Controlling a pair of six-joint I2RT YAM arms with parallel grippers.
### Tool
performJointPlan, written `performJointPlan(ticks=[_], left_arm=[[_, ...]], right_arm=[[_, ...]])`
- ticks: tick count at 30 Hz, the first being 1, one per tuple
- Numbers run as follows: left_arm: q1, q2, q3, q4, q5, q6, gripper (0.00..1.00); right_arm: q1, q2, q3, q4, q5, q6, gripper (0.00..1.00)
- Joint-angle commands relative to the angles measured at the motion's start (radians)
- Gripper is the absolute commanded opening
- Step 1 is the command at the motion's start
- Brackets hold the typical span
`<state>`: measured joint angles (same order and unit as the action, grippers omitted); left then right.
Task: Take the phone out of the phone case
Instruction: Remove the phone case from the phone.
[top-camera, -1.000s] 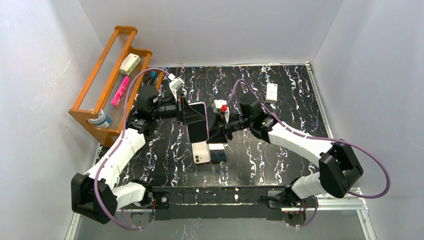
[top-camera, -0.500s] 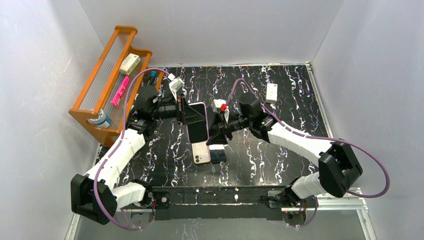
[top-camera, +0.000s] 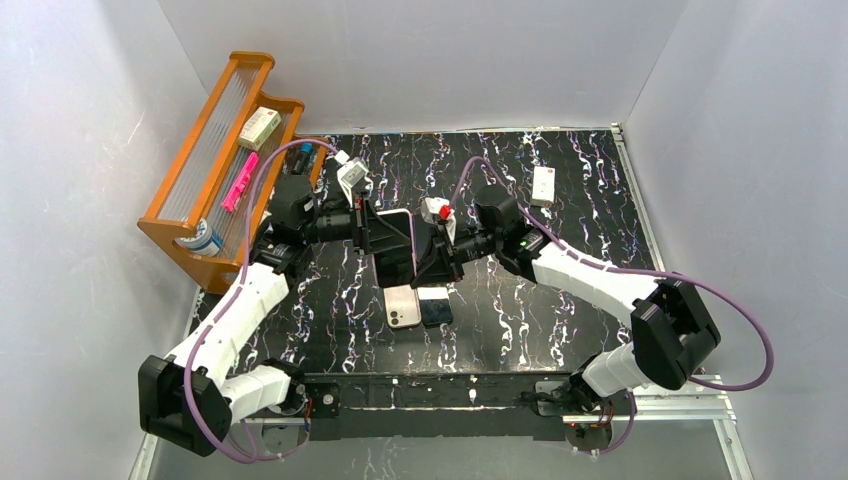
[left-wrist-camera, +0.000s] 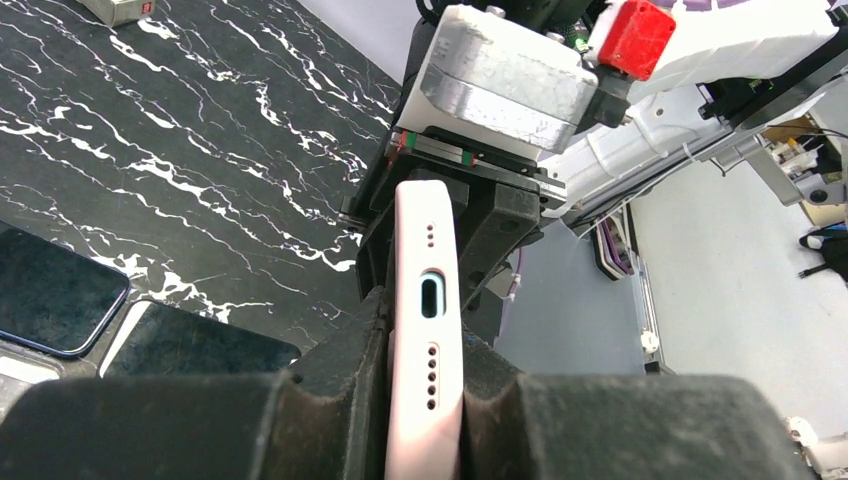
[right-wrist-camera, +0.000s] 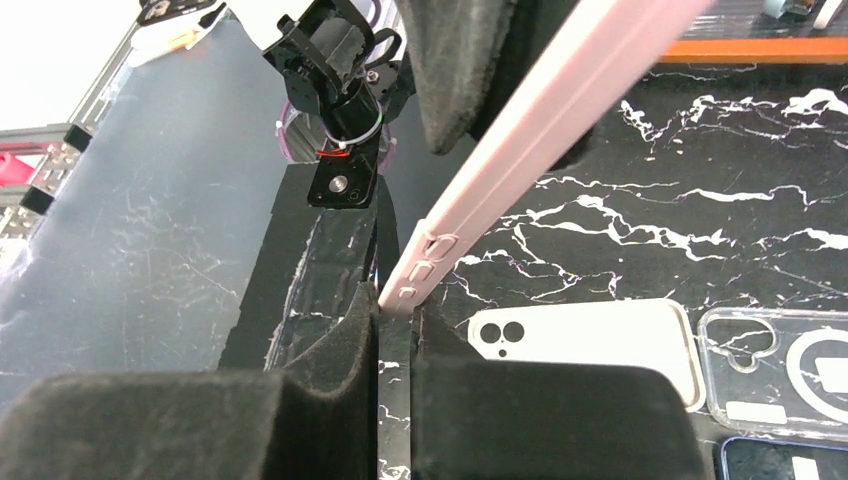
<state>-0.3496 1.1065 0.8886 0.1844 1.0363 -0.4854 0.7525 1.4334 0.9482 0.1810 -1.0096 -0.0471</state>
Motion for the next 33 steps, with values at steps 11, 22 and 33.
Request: performJointPlan(ticks=[11, 22, 33], left_arm=[[-0.024, 0.007, -0.005, 0.03, 0.053, -0.212, 0.0], [-0.042, 0.015, -0.003, 0.023, 0.04, -0.216, 0.0], [-0.071, -0.011, -0.054, 0.033, -0.006, -0.229, 0.0]], right_arm=[[0.028, 0.02, 0.156, -0.191, 0.025, -0.561, 0.01], [0.039, 0.031, 0.218, -0.285, 0.121, -0.682, 0.01], [0.039, -0.017, 0.117, 0.136, 0.373, -0.365, 0.01]])
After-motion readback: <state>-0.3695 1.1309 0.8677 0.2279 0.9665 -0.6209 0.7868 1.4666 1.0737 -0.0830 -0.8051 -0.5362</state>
